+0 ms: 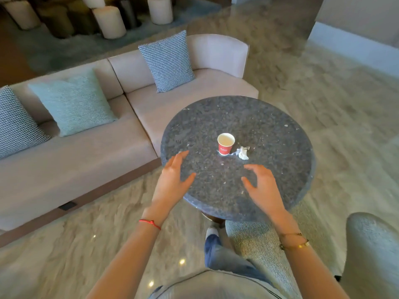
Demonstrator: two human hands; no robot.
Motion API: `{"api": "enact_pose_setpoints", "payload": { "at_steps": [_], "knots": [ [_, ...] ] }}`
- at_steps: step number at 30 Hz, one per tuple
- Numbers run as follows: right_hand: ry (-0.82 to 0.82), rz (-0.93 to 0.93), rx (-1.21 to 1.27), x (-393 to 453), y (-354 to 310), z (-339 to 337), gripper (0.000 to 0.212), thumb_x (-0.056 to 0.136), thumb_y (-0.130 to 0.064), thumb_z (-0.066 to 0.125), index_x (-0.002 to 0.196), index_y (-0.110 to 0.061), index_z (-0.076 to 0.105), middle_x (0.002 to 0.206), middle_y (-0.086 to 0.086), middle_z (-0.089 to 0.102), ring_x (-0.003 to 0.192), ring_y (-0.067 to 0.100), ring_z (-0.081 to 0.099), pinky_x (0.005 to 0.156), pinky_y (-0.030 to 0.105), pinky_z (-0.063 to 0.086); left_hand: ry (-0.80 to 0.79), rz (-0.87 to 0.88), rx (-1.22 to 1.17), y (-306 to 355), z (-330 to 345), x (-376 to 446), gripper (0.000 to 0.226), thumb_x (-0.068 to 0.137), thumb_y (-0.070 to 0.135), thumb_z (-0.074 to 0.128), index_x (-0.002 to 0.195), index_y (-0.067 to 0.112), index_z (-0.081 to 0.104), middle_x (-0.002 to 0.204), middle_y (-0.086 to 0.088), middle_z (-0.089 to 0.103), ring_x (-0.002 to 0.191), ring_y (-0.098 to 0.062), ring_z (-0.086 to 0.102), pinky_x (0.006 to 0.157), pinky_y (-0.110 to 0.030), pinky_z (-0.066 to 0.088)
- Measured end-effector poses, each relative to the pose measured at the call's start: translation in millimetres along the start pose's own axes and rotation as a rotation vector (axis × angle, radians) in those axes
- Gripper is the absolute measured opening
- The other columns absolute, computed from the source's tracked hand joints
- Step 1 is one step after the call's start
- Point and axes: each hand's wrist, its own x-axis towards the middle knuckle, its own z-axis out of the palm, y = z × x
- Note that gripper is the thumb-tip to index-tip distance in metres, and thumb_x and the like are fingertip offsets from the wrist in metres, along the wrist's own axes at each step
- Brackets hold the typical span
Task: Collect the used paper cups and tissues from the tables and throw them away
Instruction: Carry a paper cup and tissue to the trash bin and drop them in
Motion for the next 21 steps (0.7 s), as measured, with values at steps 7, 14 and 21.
{"api": "enact_pose_setpoints", "payload": {
  "at_steps": [7,14,21],
  "knots": [
    [-0.040,0.121,-0.075,112,46,23,0.041,0.089,-0.016,0.064,0.128,-0.009,0.054,0.127,0.012,0.055,0.118,0.031,0.048,0.102,0.032,0.033,-0.138,-0.103,-0.036,-9,66,119,0.076,0.083,0.026,0.074,0.147,0.017,0.034,0.142,-0.007,0.047,0.131,-0.022,0.044,0.105,-0.034,0.040],
    [-0.104,0.277,-0.134,175,92,65,0.047,0.088,-0.024,0.065,0.132,-0.014,0.050,0.130,0.009,0.051,0.116,0.028,0.045,0.100,0.033,0.038,-0.340,-0.133,-0.012,-28,129,190,0.093,0.078,0.032,0.078,0.152,0.016,0.024,0.150,-0.009,0.037,0.137,-0.025,0.035,0.109,-0.037,0.034],
    [-0.124,0.325,-0.186,206,110,104,0.047,0.084,-0.025,0.069,0.125,-0.011,0.052,0.122,0.011,0.053,0.111,0.028,0.047,0.094,0.034,0.042,-0.476,-0.181,0.013,-46,168,227,0.103,0.072,0.038,0.082,0.152,0.019,0.020,0.151,-0.006,0.032,0.134,-0.026,0.039,0.102,-0.045,0.043]
  ]
}}
